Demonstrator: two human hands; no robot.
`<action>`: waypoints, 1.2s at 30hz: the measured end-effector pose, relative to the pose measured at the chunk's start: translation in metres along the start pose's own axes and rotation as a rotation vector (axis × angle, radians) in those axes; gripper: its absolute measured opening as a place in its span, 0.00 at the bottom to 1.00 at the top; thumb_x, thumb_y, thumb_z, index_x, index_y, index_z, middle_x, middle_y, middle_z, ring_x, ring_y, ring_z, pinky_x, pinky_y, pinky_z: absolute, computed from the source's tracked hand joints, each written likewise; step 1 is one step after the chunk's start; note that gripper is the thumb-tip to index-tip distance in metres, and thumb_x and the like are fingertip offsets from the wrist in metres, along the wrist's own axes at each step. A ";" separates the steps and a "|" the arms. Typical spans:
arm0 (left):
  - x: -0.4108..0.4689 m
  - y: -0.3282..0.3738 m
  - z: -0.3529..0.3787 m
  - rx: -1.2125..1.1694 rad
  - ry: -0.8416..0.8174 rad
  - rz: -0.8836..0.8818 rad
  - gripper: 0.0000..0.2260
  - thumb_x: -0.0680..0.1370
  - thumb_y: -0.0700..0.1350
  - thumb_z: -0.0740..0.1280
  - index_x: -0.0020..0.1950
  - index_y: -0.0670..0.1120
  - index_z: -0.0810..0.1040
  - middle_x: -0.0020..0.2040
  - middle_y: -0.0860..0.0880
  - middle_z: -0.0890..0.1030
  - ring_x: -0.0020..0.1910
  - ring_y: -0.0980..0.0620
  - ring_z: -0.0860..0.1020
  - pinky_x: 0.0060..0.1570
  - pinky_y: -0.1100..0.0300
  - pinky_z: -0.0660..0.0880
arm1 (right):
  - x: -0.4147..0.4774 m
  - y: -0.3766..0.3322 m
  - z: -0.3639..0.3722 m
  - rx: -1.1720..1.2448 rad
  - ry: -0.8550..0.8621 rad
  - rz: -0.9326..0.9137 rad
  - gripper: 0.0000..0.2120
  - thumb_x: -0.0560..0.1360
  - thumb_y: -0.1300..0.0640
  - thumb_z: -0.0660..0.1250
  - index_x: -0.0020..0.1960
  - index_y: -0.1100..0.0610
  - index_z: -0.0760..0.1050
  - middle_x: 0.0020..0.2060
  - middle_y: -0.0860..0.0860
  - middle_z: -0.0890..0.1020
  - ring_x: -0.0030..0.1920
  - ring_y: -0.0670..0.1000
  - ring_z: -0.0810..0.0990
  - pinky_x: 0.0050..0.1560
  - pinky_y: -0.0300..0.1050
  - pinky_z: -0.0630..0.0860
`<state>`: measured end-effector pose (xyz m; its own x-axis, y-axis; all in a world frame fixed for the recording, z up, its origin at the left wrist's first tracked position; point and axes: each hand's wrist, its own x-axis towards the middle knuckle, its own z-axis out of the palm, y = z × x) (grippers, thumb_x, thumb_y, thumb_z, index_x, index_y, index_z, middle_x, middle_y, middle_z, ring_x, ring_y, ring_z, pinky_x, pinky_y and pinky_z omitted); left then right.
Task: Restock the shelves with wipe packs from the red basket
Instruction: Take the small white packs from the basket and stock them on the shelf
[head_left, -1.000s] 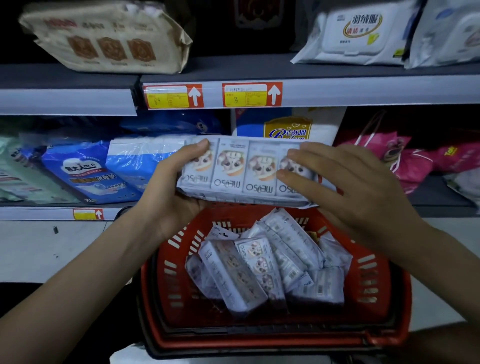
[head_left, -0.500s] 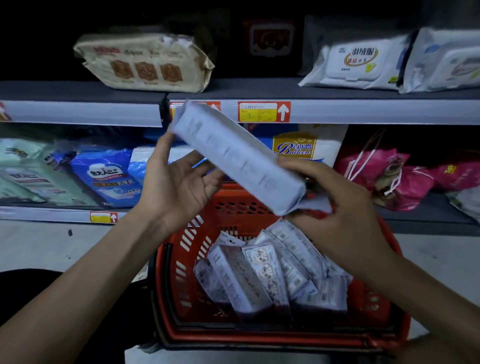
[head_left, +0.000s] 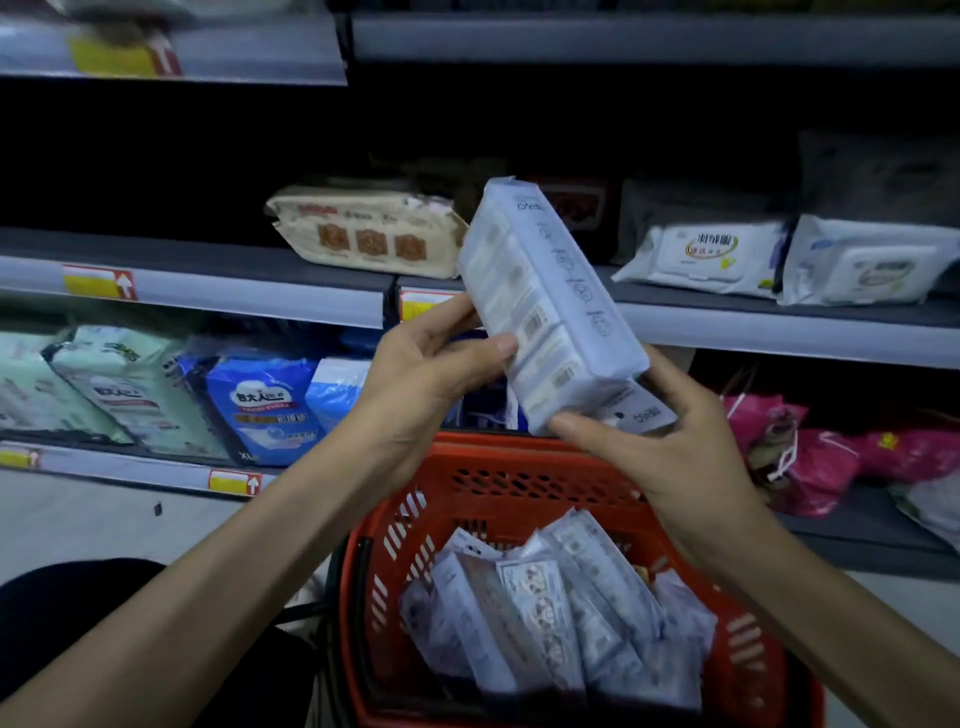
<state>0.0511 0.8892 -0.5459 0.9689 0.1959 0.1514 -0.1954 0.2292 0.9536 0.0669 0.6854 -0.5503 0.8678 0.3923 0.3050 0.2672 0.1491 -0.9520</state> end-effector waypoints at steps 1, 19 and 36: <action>0.001 0.008 0.001 0.010 0.000 0.029 0.20 0.79 0.32 0.69 0.71 0.40 0.77 0.65 0.42 0.83 0.64 0.43 0.82 0.61 0.52 0.81 | 0.003 -0.007 0.003 -0.027 -0.013 -0.031 0.29 0.70 0.66 0.76 0.69 0.51 0.76 0.59 0.43 0.85 0.60 0.45 0.84 0.59 0.42 0.81; 0.055 0.168 0.006 0.609 0.010 0.442 0.33 0.76 0.39 0.77 0.79 0.54 0.71 0.68 0.54 0.77 0.57 0.56 0.85 0.57 0.51 0.83 | 0.134 -0.125 0.055 0.009 0.164 -0.324 0.18 0.71 0.65 0.78 0.59 0.55 0.84 0.47 0.47 0.88 0.50 0.47 0.87 0.45 0.37 0.81; 0.249 0.231 -0.014 0.632 0.467 0.595 0.14 0.77 0.31 0.64 0.51 0.49 0.82 0.46 0.49 0.85 0.47 0.51 0.84 0.51 0.51 0.82 | 0.363 -0.165 0.107 -0.355 0.294 -0.443 0.08 0.75 0.63 0.73 0.54 0.55 0.84 0.45 0.50 0.87 0.47 0.47 0.85 0.47 0.48 0.83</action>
<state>0.2454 1.0042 -0.2919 0.5546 0.5021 0.6636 -0.3828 -0.5542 0.7392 0.2928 0.9000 -0.2802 0.7083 0.0896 0.7002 0.7059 -0.0894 -0.7026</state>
